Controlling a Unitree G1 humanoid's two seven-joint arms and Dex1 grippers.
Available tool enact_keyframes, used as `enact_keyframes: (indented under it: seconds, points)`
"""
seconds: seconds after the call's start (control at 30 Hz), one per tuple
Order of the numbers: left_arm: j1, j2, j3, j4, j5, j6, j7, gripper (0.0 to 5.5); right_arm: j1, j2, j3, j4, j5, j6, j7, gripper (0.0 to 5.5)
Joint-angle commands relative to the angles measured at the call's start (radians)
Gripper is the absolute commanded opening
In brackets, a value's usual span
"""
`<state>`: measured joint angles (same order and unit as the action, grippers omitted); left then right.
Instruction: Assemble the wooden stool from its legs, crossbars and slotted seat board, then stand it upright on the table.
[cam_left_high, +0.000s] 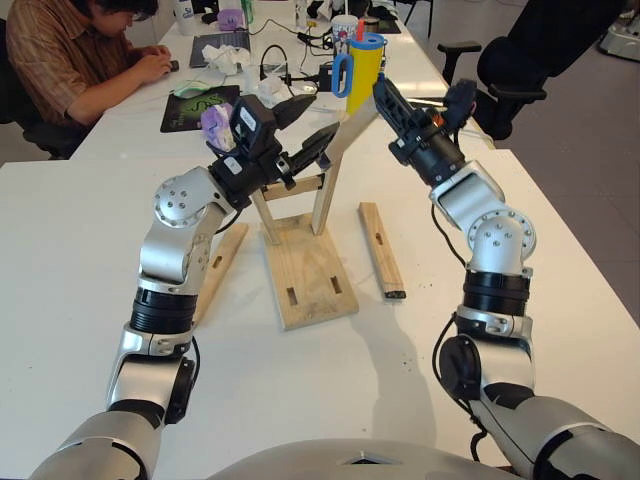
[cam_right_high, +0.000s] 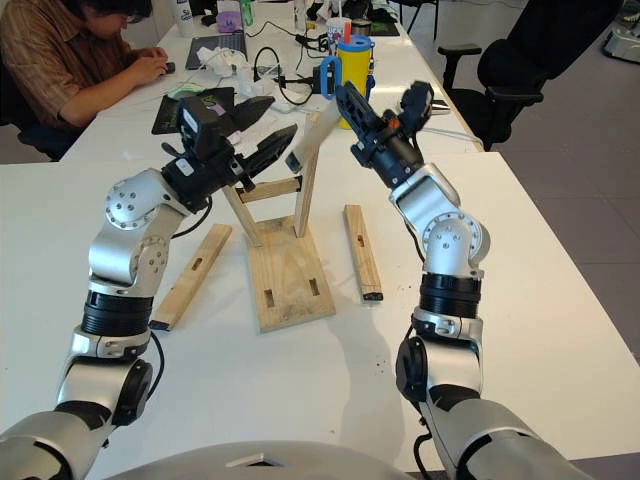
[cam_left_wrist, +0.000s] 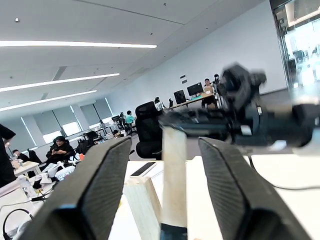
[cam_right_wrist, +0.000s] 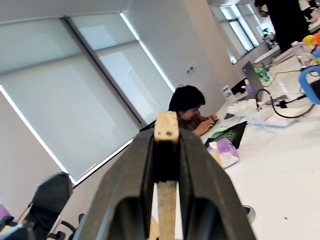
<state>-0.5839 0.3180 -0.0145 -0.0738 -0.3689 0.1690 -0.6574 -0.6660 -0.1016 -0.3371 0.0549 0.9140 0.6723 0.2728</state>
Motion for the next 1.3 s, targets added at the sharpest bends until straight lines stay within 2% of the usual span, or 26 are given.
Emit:
enact_keyframes:
  seconds: [0.03, 0.13, 0.23, 0.37, 0.6, 1.3]
  points:
    - [0.057, 0.013, 0.061, -0.038, -0.043, 0.051, 0.032, 3.06, 0.154, -0.028, 0.024, -0.160, -0.054, 0.006, -0.063, 0.44]
    - [0.088, 0.019, 0.070, -0.062, -0.045, 0.072, 0.045, 3.06, 0.291, -0.055, 0.072, -0.242, -0.158, -0.002, -0.110, 0.44]
    - [0.107, 0.002, 0.060, -0.076, -0.039, 0.080, 0.065, 3.06, 0.350, -0.005, 0.066, -0.227, -0.206, -0.051, -0.167, 0.44]
    - [0.114, -0.013, 0.040, -0.069, -0.024, 0.075, 0.079, 3.06, 0.329, 0.064, 0.060, -0.128, -0.247, -0.162, -0.192, 0.44]
    - [0.110, -0.016, 0.038, -0.061, -0.029, 0.080, 0.078, 3.06, 0.303, 0.057, 0.061, -0.035, -0.323, -0.262, -0.189, 0.44]
    - [0.138, -0.002, -0.022, -0.111, 0.011, 0.085, 0.060, 3.06, 0.346, 0.031, 0.099, 0.009, -0.438, -0.308, -0.175, 0.44]
